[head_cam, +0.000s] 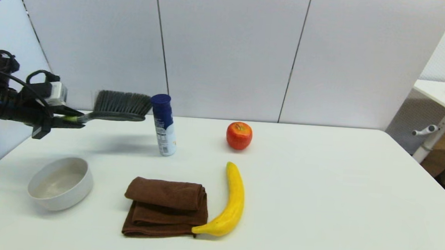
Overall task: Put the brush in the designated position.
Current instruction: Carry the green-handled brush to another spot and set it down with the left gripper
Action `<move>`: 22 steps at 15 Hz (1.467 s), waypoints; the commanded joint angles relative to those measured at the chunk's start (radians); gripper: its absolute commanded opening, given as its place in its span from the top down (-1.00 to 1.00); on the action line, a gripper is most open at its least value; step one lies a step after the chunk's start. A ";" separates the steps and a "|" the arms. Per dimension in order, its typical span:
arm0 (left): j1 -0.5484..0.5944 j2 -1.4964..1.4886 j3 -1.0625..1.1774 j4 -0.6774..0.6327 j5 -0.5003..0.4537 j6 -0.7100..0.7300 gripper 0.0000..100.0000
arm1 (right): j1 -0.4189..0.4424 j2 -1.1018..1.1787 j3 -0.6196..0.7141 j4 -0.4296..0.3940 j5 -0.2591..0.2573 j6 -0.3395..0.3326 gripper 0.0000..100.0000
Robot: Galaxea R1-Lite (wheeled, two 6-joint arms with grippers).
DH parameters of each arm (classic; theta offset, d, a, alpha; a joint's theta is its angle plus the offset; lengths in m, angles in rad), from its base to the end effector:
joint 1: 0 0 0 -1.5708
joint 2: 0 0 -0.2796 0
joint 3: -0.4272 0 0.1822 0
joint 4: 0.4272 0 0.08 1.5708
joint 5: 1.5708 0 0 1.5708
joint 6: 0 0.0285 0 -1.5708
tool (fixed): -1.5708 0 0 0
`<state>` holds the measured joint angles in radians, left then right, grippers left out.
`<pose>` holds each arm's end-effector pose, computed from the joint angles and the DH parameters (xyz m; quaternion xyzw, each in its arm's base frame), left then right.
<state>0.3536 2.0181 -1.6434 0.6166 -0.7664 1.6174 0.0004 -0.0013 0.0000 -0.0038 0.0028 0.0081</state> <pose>0.3426 0.1054 0.1775 0.4484 0.1478 -0.4160 0.7772 -0.0054 0.0001 0.0759 0.0040 -0.0025 0.0016 1.0000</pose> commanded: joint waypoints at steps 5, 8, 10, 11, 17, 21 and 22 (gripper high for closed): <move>-0.042 0.192 -0.093 -0.028 -0.001 -0.004 1.00 | 0.000 0.001 0.000 -0.001 0.000 0.003 -1.00; -0.044 0.212 -0.105 -0.029 -0.001 -0.025 1.00 | 0.001 0.001 0.000 -0.001 0.000 0.000 -1.00; -0.044 0.220 -0.115 -0.028 -0.001 -0.030 1.00 | 0.001 0.001 0.000 -0.001 0.000 0.000 -1.00; -0.044 0.225 -0.118 -0.026 -0.001 -0.034 1.00 | 0.001 0.001 0.000 -0.001 0.000 0.000 -1.00; -0.044 0.235 -0.116 -0.024 -0.001 -0.037 1.00 | 0.000 0.001 0.000 -0.001 0.000 0.000 -1.00; -0.044 0.235 -0.118 -0.024 -0.001 -0.044 1.00 | 0.001 0.001 0.000 -0.001 0.000 0.000 -1.00; -0.044 0.235 -0.118 -0.024 -0.001 -0.044 1.00 | 0.001 0.001 0.000 -0.001 0.000 0.000 -1.00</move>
<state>0.3094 2.2543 -1.7611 0.5883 -0.7623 1.5649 0.0013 -0.0013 0.0000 -0.0043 0.0028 0.0085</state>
